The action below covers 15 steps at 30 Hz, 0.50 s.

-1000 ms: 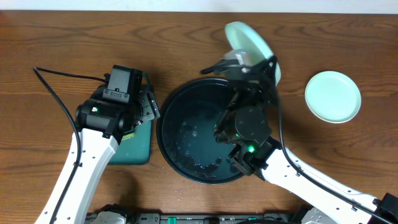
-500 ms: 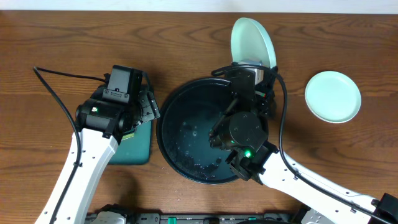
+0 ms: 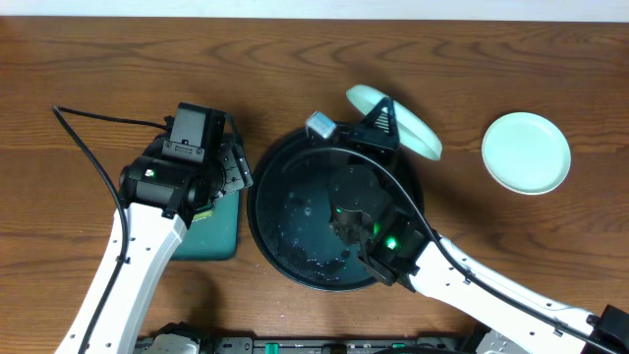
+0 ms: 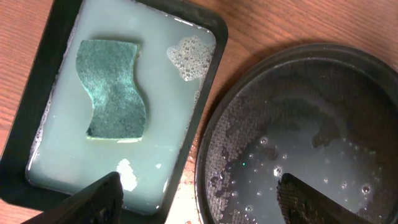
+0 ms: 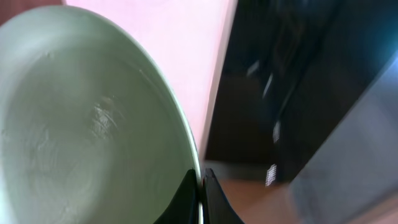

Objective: Clean dirty plates on tray and stack at the side
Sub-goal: 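Swing the held plate up and right over the tray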

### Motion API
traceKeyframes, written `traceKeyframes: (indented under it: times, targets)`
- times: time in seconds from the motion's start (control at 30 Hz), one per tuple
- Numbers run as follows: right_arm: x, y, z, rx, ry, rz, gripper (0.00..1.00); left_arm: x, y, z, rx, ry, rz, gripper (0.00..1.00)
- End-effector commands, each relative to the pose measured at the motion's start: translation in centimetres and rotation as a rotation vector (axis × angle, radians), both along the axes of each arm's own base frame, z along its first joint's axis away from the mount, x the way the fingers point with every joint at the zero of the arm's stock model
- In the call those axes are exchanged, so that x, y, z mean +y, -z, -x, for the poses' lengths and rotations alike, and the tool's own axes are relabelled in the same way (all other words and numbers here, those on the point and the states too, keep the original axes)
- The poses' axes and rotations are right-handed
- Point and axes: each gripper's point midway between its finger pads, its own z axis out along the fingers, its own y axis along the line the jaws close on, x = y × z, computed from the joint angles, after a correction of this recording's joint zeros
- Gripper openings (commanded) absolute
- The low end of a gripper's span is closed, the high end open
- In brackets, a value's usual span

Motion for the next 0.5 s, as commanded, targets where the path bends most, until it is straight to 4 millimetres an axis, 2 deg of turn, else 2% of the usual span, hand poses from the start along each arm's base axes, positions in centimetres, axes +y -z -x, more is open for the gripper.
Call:
traceKeyframes:
  times: [0.0,0.13,0.3,0.47]
  targets:
    - [1.8,0.1,-0.1,0.055,-0.117,0.177,0.01,-0.1,0.1,0.0,0.005,0.0,0.003,0.8]
    - [2.7,0.2,-0.2,0.049,-0.169,0.145,0.01,-0.1,0.1,0.0,0.005,0.0,0.003,0.8]
    - [2.8,0.2,-0.3,0.027,-0.169,0.027,0.01,-0.1,0.1,0.0,0.005,0.0,0.003,0.8]
    - [2.7,0.2,-0.3,-0.041,-0.149,-0.328,0.01,-0.1,0.1,0.0,0.005,0.0,0.003,0.8]
